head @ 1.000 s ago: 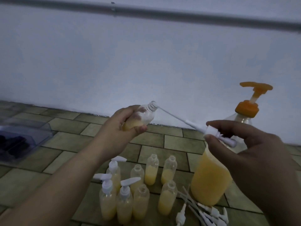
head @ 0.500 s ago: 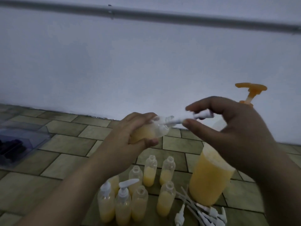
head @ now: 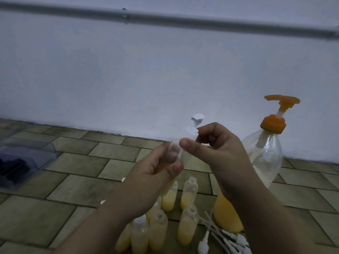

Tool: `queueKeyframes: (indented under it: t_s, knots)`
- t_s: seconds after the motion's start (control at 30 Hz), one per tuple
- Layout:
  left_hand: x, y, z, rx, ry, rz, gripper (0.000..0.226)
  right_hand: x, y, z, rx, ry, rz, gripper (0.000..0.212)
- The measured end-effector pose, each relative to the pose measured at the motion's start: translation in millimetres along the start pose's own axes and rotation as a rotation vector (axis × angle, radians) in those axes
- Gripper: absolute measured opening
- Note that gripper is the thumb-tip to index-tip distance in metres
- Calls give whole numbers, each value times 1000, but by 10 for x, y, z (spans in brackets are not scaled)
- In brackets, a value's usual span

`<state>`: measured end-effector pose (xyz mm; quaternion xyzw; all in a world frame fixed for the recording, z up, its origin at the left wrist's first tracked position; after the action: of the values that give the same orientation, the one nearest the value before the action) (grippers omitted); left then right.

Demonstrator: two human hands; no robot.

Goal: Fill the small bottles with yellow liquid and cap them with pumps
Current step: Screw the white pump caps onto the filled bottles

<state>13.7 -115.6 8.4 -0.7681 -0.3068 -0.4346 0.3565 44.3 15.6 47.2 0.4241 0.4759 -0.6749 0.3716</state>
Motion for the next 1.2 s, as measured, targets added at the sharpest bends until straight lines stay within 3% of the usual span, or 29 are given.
queueKeyframes:
  t_s: [0.13,0.23,0.3,0.43,0.57,0.7,0.83,1.0,1.07,1.2]
  knots:
    - [47,18,31,4,85,-32,26,13,16,94,-72,-274,54,19]
    - [31,30,88,-16,76,-40,23,65,0,-2,49,-192,22,27]
    - [25,40,110,-22,90,-51,25,68,11,-3,43,-182,42,31]
    - [11,48,127,-36,82,-71,24,80,45,48,-14,-307,93,15]
    - [-37,62,131,6,14,-96,33,130,48,-9,87,-149,62,37]
    - [-133,63,73,12,88,-191,35,177,22,12,-33,-204,184,39]
    - [-45,47,75,-31,41,-161,31,294,-11,3,59,-341,189,30]
    - [-18,11,-13,-20,-36,-151,39,227,-48,72,-28,-358,191,28]
    - [9,-12,-39,-25,-70,-135,35,199,-47,75,15,-367,187,22]
    - [43,-64,-127,101,-255,-81,29,206,-45,68,102,-292,165,10]
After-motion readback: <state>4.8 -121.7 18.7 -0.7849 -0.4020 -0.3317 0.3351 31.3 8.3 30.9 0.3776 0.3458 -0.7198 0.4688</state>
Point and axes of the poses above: each hand's wrist, its own y-axis away from the middle knuckle, its own z-axis out of the palm, x = y × z, the point moved 8 cm from there along -y, towards the middle knuckle, and after that the axes turned 12 degrees about -y, right-handed, at the moved point
